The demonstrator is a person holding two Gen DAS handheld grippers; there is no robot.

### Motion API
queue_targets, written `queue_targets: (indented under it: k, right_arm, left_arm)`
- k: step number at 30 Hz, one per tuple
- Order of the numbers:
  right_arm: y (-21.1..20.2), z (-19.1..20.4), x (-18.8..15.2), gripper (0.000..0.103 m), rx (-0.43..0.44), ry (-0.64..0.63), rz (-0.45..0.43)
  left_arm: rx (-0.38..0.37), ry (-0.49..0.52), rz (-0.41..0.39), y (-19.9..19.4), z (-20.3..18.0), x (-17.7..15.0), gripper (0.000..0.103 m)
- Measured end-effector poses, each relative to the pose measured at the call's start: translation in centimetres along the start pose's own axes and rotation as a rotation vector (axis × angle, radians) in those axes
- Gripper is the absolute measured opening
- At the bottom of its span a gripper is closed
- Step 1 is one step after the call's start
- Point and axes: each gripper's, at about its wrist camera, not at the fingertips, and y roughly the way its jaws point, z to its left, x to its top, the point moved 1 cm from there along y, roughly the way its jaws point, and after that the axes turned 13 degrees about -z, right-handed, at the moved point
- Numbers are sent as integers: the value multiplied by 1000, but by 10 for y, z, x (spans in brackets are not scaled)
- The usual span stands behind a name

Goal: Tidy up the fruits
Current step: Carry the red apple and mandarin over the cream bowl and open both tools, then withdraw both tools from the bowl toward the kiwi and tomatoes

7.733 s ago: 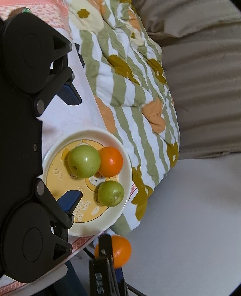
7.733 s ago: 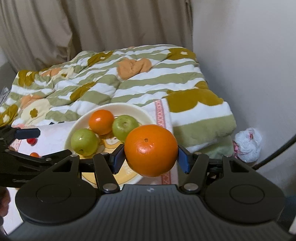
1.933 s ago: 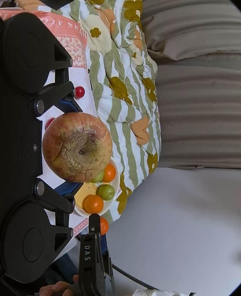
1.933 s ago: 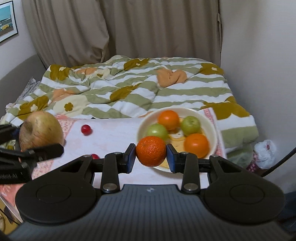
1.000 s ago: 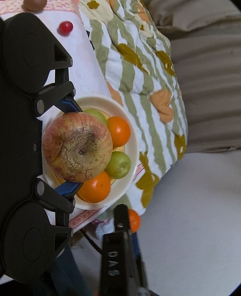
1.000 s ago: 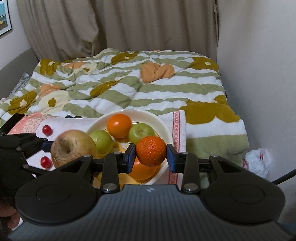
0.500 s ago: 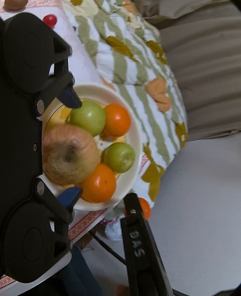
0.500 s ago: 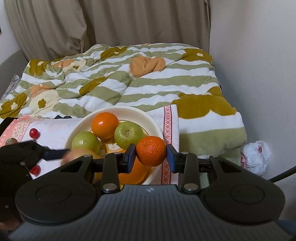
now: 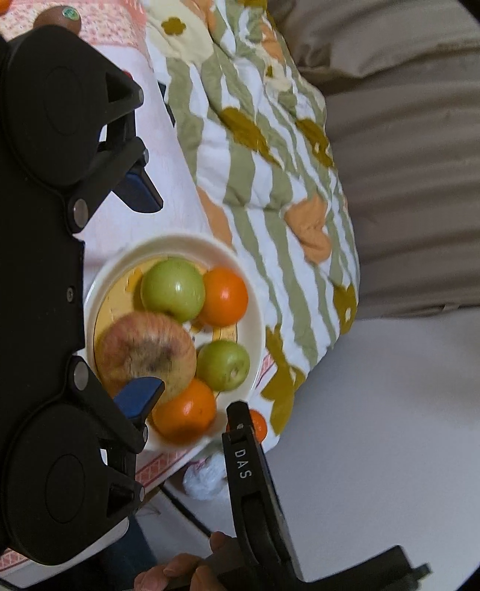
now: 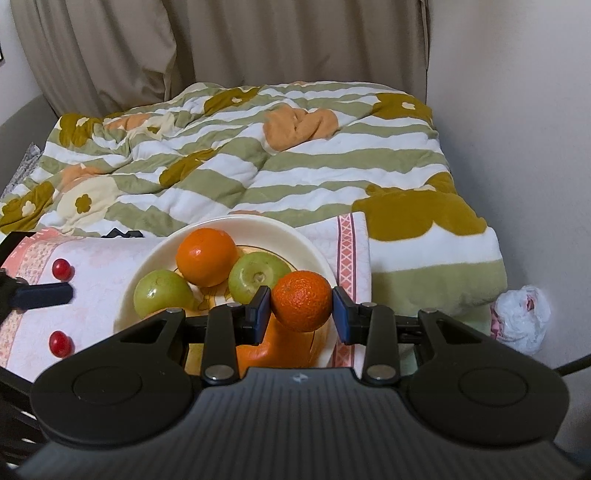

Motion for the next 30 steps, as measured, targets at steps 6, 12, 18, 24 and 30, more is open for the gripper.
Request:
queue_targets:
  k: [6,12,18,24,30]
  right_arm:
    - [12,-5,-6,51,4,-11,2]
    - [7,-1,-5,72,35,-34,-30]
    - [-15,2,-1,103,4,-60,-87]
    - [-40,4,2,103,9,-40,-110]
    - [-76,17,10,103,19,-57,-145]
  left_arm:
    - [39,-27,-18,-9,10,-2,98]
    - [63,-49,-19,-18,15,-6,98]
    - [84,-64,-41,-36,15,-5,98]
    - [119,-78,-85,-62,16,-3,98]
    - [204,-91,-151,-101,23,-3,98]
